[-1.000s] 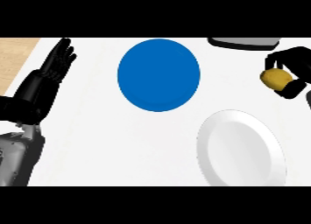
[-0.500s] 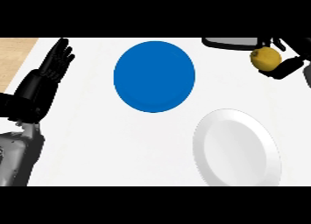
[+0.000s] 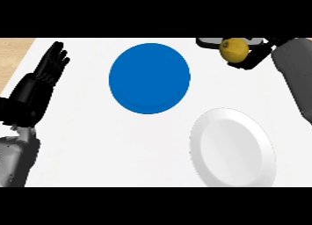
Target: Pick the lemon from the plate and place it in the plate
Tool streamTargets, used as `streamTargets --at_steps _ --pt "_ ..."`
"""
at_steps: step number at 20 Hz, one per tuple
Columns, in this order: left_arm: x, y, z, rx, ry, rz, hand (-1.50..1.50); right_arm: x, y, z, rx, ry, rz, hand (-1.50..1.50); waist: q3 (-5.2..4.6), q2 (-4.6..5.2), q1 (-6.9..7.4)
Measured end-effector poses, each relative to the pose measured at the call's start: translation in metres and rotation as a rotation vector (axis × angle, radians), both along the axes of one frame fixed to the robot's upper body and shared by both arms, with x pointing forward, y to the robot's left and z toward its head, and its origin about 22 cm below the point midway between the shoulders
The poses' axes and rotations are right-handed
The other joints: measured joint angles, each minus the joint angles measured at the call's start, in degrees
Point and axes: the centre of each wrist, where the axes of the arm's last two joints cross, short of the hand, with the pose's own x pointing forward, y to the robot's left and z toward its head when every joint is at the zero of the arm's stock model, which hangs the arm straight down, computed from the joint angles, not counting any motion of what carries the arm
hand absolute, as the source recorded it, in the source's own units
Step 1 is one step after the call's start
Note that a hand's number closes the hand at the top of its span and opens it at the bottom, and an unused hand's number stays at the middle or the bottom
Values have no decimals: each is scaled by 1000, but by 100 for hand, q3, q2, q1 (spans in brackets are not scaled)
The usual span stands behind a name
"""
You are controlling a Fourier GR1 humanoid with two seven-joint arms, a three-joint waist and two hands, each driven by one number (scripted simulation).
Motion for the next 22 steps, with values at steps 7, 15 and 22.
streamTargets --at_steps 7,15,22 --pt "-4 8 -2 -3 9 16 0 9 80 -1 32 55 83 150 -5 -33 -88" --pt "0 2 -4 1 -2 9 0 0 162 -22 11 121 99 150 -8 1 -53" --pt "6 -5 3 1 -9 -11 0 -10 203 -35 -54 105 51 150 -9 44 88"
